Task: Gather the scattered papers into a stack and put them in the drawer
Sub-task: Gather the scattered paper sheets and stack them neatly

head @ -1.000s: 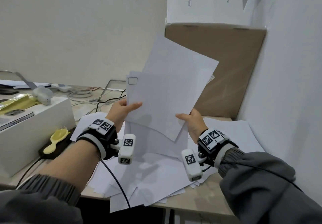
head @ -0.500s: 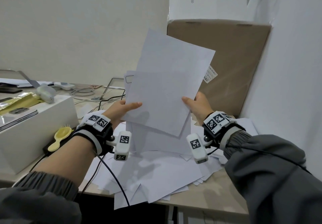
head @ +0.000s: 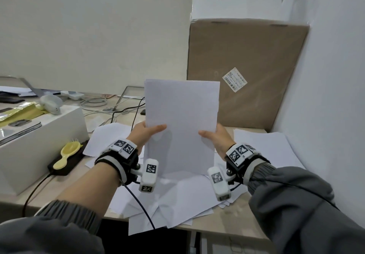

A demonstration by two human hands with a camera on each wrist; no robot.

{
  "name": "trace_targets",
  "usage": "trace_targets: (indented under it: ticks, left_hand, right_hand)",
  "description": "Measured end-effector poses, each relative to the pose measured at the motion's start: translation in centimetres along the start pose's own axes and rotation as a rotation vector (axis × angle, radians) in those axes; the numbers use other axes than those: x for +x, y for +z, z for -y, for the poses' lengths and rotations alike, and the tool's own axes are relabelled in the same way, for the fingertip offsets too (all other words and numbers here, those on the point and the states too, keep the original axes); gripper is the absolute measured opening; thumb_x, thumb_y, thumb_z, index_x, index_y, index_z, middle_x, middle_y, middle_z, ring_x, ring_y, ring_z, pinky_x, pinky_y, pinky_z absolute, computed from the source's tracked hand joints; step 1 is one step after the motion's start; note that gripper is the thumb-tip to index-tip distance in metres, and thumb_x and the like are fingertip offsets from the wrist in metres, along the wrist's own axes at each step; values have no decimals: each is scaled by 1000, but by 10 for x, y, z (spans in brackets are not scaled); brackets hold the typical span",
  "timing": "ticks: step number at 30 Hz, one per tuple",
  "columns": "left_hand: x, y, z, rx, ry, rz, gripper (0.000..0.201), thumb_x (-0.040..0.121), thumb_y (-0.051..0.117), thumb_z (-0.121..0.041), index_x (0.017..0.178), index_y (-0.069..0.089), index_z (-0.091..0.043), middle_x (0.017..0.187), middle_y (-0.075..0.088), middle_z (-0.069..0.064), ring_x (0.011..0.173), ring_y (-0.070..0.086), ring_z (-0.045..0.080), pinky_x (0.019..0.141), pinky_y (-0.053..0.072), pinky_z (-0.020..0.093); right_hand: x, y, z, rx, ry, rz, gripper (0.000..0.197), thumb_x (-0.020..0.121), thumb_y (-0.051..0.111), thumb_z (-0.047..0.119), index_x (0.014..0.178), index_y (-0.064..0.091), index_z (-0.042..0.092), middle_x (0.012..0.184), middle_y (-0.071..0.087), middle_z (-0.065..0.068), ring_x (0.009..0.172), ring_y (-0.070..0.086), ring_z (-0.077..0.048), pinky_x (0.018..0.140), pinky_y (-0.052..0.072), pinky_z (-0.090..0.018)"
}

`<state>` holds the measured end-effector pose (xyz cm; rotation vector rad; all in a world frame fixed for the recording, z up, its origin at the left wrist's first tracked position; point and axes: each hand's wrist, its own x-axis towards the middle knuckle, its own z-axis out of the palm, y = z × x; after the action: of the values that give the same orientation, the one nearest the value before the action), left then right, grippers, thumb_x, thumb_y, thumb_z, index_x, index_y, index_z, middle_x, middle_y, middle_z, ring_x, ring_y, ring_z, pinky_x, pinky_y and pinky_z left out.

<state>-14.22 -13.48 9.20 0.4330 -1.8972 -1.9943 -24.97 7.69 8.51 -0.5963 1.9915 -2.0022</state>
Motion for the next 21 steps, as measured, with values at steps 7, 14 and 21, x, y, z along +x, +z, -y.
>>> trace_targets:
  ticks: [7,14,21]
  left_hand:
    - [3,18,-9,-50,17,-108,10,87,68,-14,93,66,-7,89,68,10,77,63,26,72,54,34]
    - [-2,43,-11,-197,8,-51,17,92,61,-11,106,63,-3,89,72,7,73,69,20,69,57,32]
    - [-9,100,24,-146,-167,52,9,96,53,-10,102,59,-7,94,65,10,77,61,20,65,50,26]
  right_hand:
    - [-11,-7,-3,21,-2,-3,44,84,61,-4,126,51,4,120,64,-13,110,61,-28,98,49,-40]
    - [-53,-70,-20,-231,144,132,34,95,50,12,129,47,10,124,61,-7,109,61,-23,90,54,-38]
    - [-95,-133,-25,-483,128,-258,24,93,41,3,75,54,11,74,55,-3,56,49,-17,46,43,-21]
